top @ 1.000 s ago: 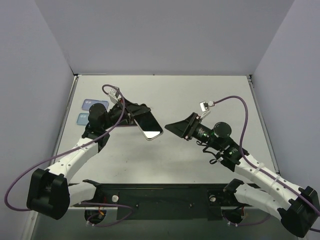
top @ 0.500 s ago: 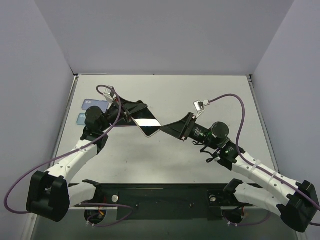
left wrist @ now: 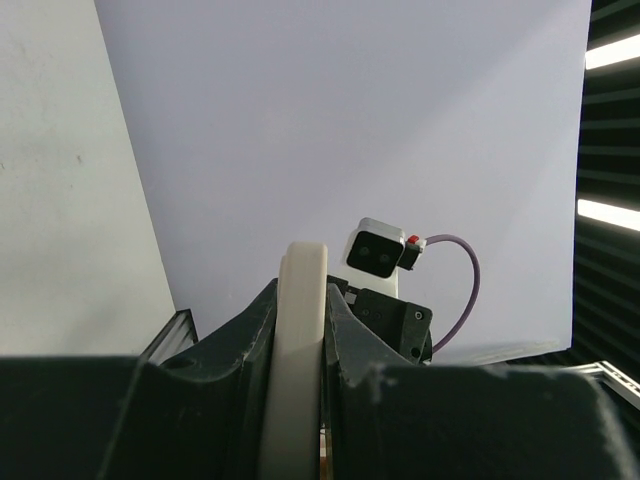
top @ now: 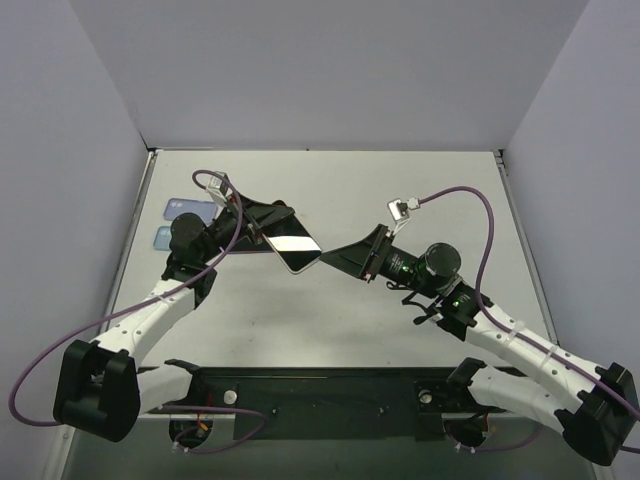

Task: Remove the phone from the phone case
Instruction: Remove the phone case from the phone.

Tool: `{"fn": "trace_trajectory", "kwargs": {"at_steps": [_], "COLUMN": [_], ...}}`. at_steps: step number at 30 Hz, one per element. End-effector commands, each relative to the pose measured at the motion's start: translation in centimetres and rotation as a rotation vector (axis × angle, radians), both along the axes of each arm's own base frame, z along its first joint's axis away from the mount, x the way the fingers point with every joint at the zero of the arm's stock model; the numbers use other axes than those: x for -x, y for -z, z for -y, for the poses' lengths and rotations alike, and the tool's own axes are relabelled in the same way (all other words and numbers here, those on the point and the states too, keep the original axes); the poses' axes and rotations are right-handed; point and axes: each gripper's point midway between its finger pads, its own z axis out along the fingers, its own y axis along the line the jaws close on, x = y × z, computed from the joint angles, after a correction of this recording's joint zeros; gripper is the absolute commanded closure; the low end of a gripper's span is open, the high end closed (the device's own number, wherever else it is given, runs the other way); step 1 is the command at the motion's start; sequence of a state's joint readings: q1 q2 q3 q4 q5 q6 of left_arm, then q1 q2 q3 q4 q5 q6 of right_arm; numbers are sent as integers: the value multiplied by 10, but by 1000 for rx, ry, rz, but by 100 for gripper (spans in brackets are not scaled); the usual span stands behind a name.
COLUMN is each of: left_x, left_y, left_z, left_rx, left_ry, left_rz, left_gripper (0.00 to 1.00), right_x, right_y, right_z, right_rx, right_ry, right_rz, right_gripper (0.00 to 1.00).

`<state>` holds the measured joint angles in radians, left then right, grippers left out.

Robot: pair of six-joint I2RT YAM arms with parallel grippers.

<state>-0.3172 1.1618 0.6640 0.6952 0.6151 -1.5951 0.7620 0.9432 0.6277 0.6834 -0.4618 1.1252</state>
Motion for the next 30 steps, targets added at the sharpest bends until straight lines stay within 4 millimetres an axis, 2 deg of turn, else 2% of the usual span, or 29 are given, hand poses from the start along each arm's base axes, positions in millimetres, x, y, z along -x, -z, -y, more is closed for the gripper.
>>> {"fn": "trace_trajectory", "kwargs": {"at_steps": [1,19,24,30], "left_x": [6,13,18,25], "left_y": [-27,-38,-47,-60], "left_z": [-1,-3,-4,-8], "left_rx": [48,94,147,218], "left_ry": [17,37,57,74], "left_rz": [95,101,115,124], "left_gripper": [100,100,100,100], "right_x": [10,-2,-7,-22], "right_y": [-47,-28,-20,9], "right_z": [6,-4,-7,-15], "right_rx": [-82,-44,-36,36], "right_ry": [-4,5,8,38], "right_rz": [124,88,56,-25], "right_gripper": [57,58,57,58]}}
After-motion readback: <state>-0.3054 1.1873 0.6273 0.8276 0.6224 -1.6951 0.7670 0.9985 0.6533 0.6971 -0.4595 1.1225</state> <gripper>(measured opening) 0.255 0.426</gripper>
